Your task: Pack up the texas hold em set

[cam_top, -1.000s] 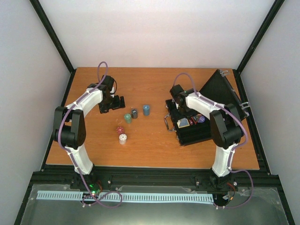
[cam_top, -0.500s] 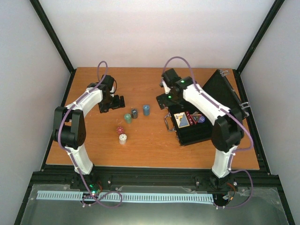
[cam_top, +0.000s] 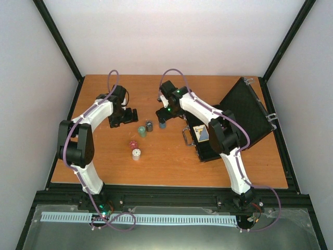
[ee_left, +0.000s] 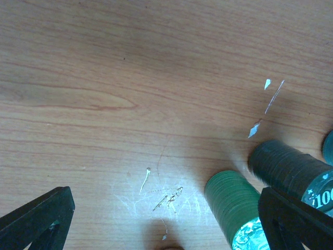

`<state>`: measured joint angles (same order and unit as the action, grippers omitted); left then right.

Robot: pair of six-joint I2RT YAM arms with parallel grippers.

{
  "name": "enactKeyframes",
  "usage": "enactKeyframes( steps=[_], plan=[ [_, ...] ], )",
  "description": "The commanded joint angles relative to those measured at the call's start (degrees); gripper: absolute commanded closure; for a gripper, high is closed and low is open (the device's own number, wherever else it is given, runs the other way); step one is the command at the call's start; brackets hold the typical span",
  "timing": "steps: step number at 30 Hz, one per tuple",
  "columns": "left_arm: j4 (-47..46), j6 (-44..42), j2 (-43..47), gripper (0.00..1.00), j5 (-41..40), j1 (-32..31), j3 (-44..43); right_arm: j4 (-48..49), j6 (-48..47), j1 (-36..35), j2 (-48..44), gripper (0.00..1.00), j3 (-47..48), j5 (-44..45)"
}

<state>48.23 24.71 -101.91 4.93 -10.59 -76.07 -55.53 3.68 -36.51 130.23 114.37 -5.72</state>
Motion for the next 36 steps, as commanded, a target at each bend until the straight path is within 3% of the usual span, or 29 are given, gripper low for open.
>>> enactKeyframes(
  steps=[1,8,13,16,19,21,31,36],
  plan=[
    [0.29,-0.92,1.69,0.0,-0.18,0.39,0.23,0.23,-0.83,-0.52,1.95,0.07,3.32,-2.52],
    [0.39,-1.43,1.34,0.0,-0.45,0.39,0.13,-0.97,-0.26,-1.23,6.38,0.14,8.31,-4.28],
    [0.44,-1.9,1.09,0.0,-0.55,0.39,0.36,-2.58,-0.36,-1.54,8.59,0.26,10.35,-4.82],
    [0.46,-2.11,1.01,0.0,-0.58,0.39,0.24,-3.47,0.07,-1.54,8.49,0.42,10.36,-4.55],
    [0.51,-2.32,0.82,0.0,-0.56,0.39,0.05,-3.73,0.71,-1.55,7.62,0.68,10.03,-3.71],
    [0.43,-2.32,0.71,0.0,-0.38,0.39,-0.04,-3.58,1.2,-1.54,6.73,0.76,9.05,-2.85],
    [0.0,-2.2,1.44,0.0,0.85,0.39,0.49,-4.15,2.09,-1.02,-4.0,0.81,4.3,1.75],
    [-0.27,-2.03,1.93,0.0,1.22,0.39,1.11,-4.53,4.21,2.1,-11.04,0.82,-1.2,9.13]
  ],
)
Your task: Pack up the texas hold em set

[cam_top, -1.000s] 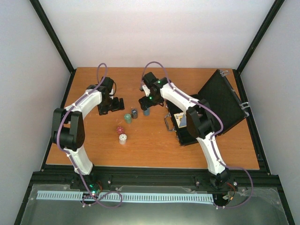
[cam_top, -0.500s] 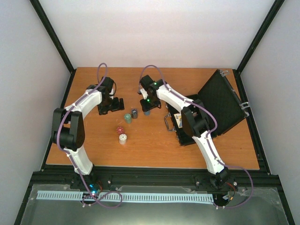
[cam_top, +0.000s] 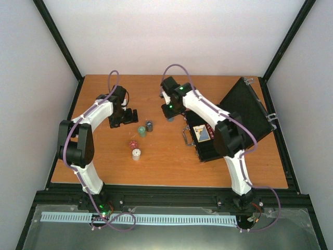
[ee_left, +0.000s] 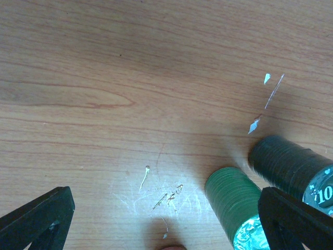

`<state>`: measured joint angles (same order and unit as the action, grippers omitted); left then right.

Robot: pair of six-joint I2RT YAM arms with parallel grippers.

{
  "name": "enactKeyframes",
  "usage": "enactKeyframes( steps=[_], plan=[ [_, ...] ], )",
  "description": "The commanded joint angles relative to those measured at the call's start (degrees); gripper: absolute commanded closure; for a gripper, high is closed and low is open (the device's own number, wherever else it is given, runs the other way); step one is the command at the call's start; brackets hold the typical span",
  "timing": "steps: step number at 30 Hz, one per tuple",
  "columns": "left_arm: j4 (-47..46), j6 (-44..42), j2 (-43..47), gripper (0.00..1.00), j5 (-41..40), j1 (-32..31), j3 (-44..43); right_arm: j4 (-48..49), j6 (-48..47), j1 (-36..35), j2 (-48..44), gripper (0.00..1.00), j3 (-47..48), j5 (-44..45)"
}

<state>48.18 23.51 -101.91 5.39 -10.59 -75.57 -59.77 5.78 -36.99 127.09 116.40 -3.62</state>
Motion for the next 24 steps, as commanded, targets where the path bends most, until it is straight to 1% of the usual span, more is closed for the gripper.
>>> enactKeyframes(
  steps=[1,3,6,9,11,14,24],
  plan=[
    [-0.48,-0.73,1.98,0.0,0.93,0.44,0.9,0.15,2.32,3.47,-9.1,0.82,-5.05,8.94],
    [-0.69,-0.61,2.17,0.0,1.18,0.4,1.33,0.92,1.78,4.95,-10.73,0.82,-8.34,13.37],
    [-0.72,-0.65,2.25,0.0,1.37,0.39,1.5,1.28,-0.18,6.46,-10.71,0.83,-11.07,21.05],
    [-0.55,-0.64,2.16,0.0,1.16,0.39,1.35,3.32,-2.22,6.89,-10.19,0.83,-13.14,31.51],
    [-0.46,-0.73,2.01,0.0,1.07,0.39,1.26,5.58,-3.98,7.27,-10.04,0.83,-14.34,36.44],
    [-0.3,-0.74,2.0,0.0,0.74,0.39,1.22,7.68,-6.19,8.88,-8.98,0.83,-14.44,40.01],
    [-0.01,-0.66,1.25,0.0,-0.24,0.39,1.41,13.24,-11.39,13.56,-4.37,0.82,-14.67,43.01]
  ],
)
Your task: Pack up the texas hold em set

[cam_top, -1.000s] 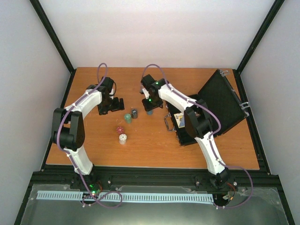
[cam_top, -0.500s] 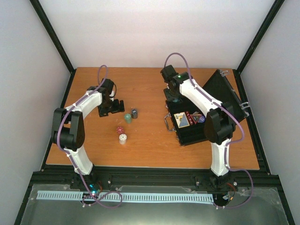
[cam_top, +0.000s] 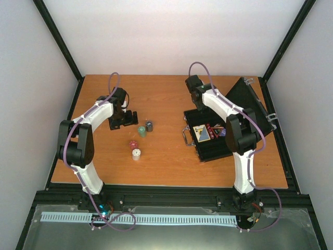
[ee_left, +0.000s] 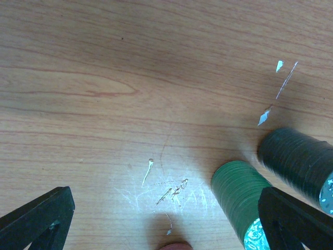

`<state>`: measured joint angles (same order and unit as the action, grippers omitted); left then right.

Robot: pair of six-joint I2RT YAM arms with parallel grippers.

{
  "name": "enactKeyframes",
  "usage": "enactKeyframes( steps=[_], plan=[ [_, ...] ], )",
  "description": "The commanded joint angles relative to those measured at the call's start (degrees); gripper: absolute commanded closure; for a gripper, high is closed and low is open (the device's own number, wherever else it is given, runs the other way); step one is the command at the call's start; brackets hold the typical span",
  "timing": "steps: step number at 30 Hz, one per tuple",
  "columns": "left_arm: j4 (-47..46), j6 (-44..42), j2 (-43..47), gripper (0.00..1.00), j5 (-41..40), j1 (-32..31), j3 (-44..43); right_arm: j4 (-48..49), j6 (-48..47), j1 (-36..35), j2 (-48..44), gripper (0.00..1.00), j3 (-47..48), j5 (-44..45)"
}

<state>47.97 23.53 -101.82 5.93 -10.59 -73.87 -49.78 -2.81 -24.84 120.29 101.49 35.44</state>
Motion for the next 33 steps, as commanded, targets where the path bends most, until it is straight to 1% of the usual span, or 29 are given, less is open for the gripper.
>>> enactKeyframes(
  steps=[1,14,16,18,19,22,24,29,32,33],
  plan=[
    [0.21,-0.63,0.98,0.0,-0.87,0.39,-0.31,3.42,-2.77,1.81,2.83,0.82,0.2,3.67],
    [0.6,-0.57,-1.57,0.0,-1.0,0.39,-2.04,3.61,-2.86,3.47,6.91,0.81,-0.68,4.18],
    [0.78,-0.59,-2.0,0.0,-0.97,0.39,-2.31,3.55,-2.77,3.79,7.51,0.79,-0.72,4.2],
    [0.85,-0.66,-2.15,0.0,-1.01,0.39,-2.42,3.68,-2.65,3.99,7.83,0.73,-0.85,4.51],
    [0.88,-0.71,-2.23,0.0,-1.0,0.39,-2.5,3.65,-2.46,4.02,7.9,0.66,-1.01,4.67],
    [1.16,-0.87,-2.35,0.0,-1.27,0.39,-2.6,3.82,-1.89,4.01,7.31,0.38,-1.95,3.14],
    [1.15,-0.92,-2.31,0.0,-1.3,0.39,-2.6,3.99,-1.43,4.01,6.56,0.25,-2.63,1.49],
    [1.05,-0.78,-2.24,0.0,-0.89,0.39,-2.65,3.84,-1.14,3.88,3.68,0.06,-3.31,-5.51],
    [0.94,-0.77,-2.2,0.0,-0.75,0.39,-2.69,2.41,-1.09,3.75,0.6,0.0,-2.89,-12.62],
    [0.94,-0.77,-2.17,0.0,-0.66,0.39,-2.73,1.69,-1.0,3.63,-0.54,0.0,-2.43,-15.33]
  ],
)
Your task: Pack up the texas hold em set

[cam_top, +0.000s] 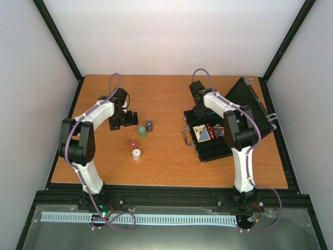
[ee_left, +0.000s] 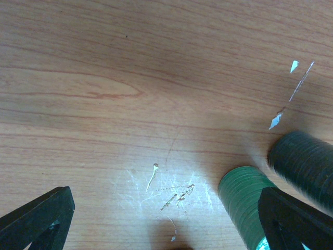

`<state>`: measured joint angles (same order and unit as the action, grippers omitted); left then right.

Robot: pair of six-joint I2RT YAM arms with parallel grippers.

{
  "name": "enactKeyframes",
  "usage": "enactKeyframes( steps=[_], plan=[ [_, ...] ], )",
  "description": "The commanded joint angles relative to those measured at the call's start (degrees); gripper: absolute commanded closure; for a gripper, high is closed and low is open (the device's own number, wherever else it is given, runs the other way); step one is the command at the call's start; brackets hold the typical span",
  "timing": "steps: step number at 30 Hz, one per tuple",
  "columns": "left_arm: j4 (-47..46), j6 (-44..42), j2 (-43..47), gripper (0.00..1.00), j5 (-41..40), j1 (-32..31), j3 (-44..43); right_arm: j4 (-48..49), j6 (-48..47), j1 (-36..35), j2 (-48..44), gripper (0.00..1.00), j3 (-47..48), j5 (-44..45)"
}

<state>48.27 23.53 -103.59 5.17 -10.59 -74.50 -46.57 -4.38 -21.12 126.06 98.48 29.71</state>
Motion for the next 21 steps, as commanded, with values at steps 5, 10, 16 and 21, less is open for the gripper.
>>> enactKeyframes(
  steps=[5,10,16,21],
  plan=[
    [0.74,-0.7,-0.1,0.0,0.29,0.39,-2.47,-4.28,3.29,-2.4,-11.95,0.0,2.17,-21.15],
    [1.21,-0.53,0.25,0.0,-0.32,0.39,-3.15,-5.86,5.8,-8.39,-11.56,0.0,5.8,-28.77],
    [2.37,-0.48,0.78,0.0,-2.18,0.37,-2.38,-4.1,9.03,-17.35,-4.52,0.0,11.52,-35.58],
    [2.26,-0.15,3.39,0.0,-3.78,0.39,-0.02,-2.91,12.48,-20.64,1.61,0.0,18.51,-40.38]
  ],
)
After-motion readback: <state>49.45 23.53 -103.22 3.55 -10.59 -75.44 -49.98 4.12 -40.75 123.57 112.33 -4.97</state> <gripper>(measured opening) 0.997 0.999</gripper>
